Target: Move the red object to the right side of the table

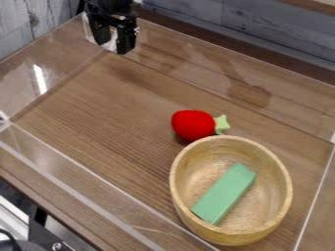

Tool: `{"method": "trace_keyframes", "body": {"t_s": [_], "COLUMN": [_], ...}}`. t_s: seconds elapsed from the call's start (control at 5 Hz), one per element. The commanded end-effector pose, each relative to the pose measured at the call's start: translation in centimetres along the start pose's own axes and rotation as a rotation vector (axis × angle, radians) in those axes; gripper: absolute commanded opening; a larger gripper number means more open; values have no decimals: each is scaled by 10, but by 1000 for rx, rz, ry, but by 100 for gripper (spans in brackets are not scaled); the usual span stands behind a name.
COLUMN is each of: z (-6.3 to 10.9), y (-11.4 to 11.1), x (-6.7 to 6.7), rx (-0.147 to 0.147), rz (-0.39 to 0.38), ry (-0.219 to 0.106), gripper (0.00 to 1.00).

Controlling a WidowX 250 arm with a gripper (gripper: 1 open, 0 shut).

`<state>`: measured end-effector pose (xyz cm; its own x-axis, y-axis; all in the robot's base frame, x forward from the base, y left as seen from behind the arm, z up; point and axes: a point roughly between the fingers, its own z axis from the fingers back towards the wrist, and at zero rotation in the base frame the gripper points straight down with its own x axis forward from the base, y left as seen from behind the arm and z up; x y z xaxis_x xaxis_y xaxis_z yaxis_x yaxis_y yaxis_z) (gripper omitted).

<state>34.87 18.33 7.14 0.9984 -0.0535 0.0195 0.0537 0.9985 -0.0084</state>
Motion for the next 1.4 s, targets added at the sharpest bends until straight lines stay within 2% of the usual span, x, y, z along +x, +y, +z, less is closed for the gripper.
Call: {"method": "trace_keyframes", "body": {"t_s": [0.0, 0.6, 1.0, 1.2], "z": [29, 43, 56, 51], "y": [4, -5, -10, -6], "x": [11, 13, 9, 7], "rx": [39, 34, 29, 28], "rz": [-14, -48, -82, -106], "ry": [-83, -114, -137, -131], "gripper": [100, 100, 100, 100]}}
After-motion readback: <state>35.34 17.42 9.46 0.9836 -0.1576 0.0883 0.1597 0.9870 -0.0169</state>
